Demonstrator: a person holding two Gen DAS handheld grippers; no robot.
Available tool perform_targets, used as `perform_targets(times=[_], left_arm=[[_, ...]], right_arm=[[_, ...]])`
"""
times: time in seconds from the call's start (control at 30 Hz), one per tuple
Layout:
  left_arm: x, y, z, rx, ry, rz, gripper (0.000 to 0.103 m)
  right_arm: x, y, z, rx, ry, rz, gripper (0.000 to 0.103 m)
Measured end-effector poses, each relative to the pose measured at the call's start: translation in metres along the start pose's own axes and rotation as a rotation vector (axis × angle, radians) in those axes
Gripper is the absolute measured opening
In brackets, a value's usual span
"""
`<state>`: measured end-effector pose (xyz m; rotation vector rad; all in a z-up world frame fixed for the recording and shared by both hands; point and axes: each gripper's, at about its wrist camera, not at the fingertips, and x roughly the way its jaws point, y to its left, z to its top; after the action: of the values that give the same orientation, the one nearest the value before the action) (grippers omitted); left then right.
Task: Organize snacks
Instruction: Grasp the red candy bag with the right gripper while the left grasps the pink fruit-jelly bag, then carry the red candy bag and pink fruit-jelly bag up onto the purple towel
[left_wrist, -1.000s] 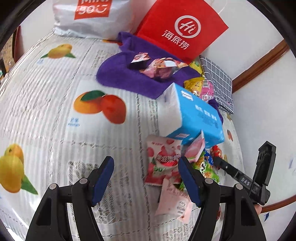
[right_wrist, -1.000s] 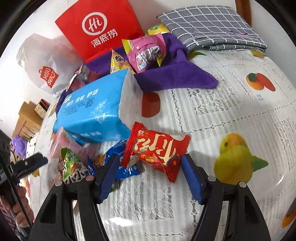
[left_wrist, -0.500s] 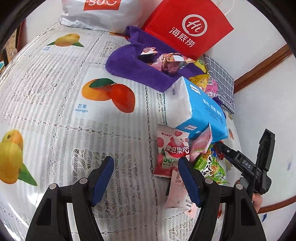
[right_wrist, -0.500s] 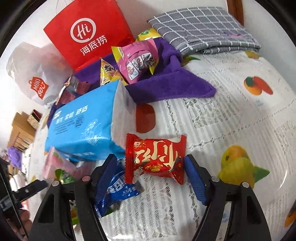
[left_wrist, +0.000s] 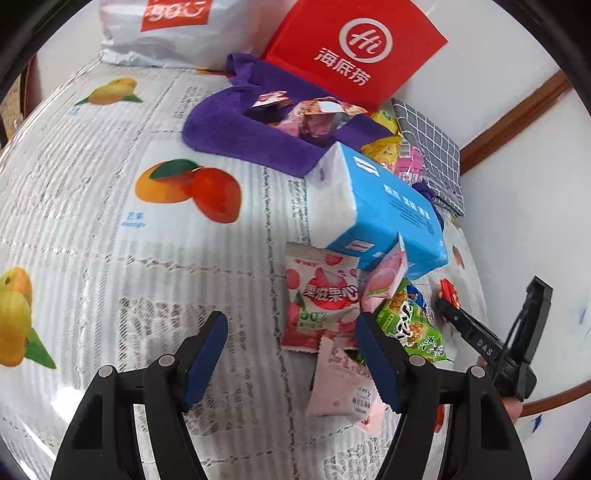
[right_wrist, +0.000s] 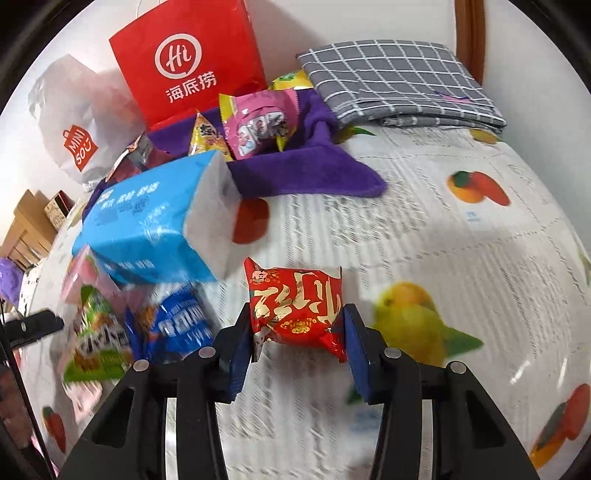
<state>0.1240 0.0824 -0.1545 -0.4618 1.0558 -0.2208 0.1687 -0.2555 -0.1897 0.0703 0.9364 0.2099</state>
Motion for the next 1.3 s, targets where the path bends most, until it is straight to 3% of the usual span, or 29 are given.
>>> perform_targets(times=[0.2,0.5,0.6,0.7,0.87,1.03,1.1,1.2,1.3], left_arm=[[0.018,-0.021,0.003,0.056,0.016,0.065,0.07],[0.041,-0.063,0.001,0.225,-0.006,0.277,0.068],[0.04,-0.064,0.0,0.251,-0.022,0.325,0.053],[0.033,-0.053,0.003,0.212,-0.018,0.292,0.051],[0.014,-0.031,-0.001,0.175,-0.038,0.314,0.051],[0.018,-0.021,-0.005,0.17,-0.026,0.347,0.053],[0.018,-0.019,-0.005,0.163,-0.039,0.333,0.056],[0.023,-0.022,-0.004,0.169,-0.038,0.315,0.069],[0.027,-0.026,-0.005,0.195,-0.054,0.349,0.07]], right_arm=[[-0.013,-0.012,-0.021,-0.038,-0.019,-0.03,0.047],[-0.015,-0.012,-0.031,-0.075,-0.058,-0.047,0.05],[-0.016,-0.006,-0.036,-0.115,-0.062,-0.063,0.05],[-0.02,-0.008,-0.04,-0.121,-0.062,-0.049,0.05],[-0.027,-0.007,-0.046,-0.138,-0.048,-0.013,0.053],[-0.035,-0.005,-0.053,-0.158,-0.024,0.009,0.067],[-0.039,-0.006,-0.054,-0.152,-0.029,0.015,0.07],[-0.047,-0.008,-0.053,-0.134,-0.05,0.019,0.078],[-0.046,-0.009,-0.049,-0.125,-0.063,0.011,0.078]])
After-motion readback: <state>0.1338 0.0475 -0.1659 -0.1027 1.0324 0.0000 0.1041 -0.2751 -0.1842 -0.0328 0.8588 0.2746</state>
